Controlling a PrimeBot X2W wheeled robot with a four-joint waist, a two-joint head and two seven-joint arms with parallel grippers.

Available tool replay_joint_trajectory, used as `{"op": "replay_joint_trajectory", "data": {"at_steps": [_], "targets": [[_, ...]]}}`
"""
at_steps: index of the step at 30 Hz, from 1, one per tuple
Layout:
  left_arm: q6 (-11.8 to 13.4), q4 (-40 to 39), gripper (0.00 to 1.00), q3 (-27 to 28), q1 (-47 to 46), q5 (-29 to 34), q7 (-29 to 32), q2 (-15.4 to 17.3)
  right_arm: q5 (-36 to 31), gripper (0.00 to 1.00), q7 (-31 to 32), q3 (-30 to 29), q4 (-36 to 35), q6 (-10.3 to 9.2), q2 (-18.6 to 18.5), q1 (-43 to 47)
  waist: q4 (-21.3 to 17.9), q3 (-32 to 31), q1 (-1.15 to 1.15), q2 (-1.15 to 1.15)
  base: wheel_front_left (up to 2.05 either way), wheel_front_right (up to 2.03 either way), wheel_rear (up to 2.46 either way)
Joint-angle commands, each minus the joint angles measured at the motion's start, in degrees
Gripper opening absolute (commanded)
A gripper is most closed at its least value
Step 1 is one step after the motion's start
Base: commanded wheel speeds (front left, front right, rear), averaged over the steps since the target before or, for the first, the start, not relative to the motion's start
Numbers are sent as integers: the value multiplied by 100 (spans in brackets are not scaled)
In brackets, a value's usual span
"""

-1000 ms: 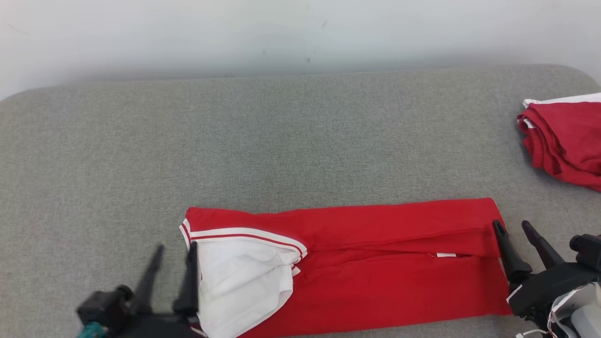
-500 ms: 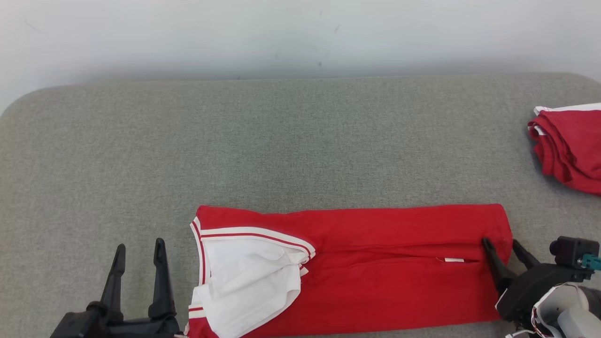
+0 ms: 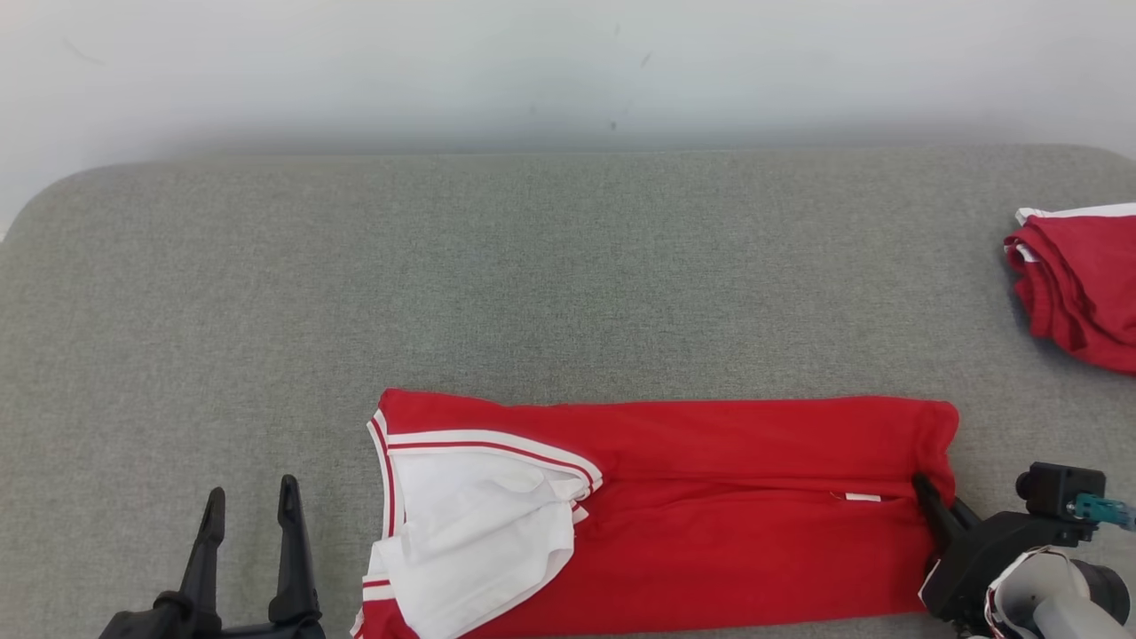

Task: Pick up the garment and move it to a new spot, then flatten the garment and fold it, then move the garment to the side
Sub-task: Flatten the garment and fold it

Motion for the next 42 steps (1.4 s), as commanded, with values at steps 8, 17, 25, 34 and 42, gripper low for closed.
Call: {"op": "replay_joint_trajectory", "data": {"at_steps": [8, 17, 25, 34, 42], "targets": [[79, -31, 100, -7, 168, 69, -18, -6, 110, 0, -243, -310, 428, -17, -706, -301, -115, -153, 0, 0, 0, 0, 0], [135, -66, 100, -27, 235, 13, -18, -7, -33, 0, -139, -274, 420, -17, -1121, -551, -231, -236, 0, 0, 0, 0, 0], [227, -100, 100, -72, 301, -42, -18, -7, -257, 0, 149, 180, -771, -16, -615, -408, -392, -295, 0, 0, 0, 0, 0], [259, -69, 100, -185, 216, -69, -18, -7, -494, 0, 667, 445, -2368, -16, 112, 87, -336, -300, 0, 0, 0, 0, 0], [294, -26, 100, -276, 145, -139, -18, -6, -838, 0, 1102, 627, -3159, -16, 944, 393, -163, -273, 0, 0, 0, 0, 0]]}}
